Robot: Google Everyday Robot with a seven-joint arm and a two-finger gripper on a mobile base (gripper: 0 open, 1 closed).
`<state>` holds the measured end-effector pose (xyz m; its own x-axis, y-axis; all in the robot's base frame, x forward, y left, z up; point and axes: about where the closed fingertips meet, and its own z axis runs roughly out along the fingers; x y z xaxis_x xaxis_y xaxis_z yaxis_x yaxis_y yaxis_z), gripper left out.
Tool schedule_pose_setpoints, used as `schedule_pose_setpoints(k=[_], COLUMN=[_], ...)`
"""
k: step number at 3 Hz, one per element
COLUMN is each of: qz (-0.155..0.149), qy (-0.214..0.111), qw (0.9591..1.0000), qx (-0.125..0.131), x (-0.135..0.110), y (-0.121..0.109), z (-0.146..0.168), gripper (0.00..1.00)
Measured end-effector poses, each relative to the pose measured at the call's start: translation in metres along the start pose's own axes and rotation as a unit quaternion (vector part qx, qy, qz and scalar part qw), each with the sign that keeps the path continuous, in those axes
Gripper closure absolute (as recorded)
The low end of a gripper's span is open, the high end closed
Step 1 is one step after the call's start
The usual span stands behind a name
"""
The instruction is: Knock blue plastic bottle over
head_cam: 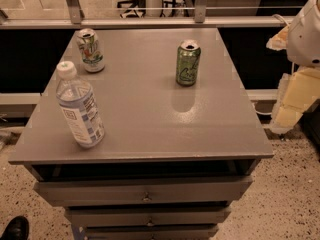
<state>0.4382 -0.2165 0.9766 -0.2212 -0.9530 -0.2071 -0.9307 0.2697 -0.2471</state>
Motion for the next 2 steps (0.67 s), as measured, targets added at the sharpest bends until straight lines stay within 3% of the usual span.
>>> schedule_pose_setpoints(k=[1, 2], qz=[0.001, 0.010], qy=[-0.004, -0.056], qw=[1.0000, 0.9984], qx=[0.004, 0.001], x=[-0.002, -0.030], y=[0.000, 0.015], z=[-0.001, 0.013], gripper=[0.00, 0.00])
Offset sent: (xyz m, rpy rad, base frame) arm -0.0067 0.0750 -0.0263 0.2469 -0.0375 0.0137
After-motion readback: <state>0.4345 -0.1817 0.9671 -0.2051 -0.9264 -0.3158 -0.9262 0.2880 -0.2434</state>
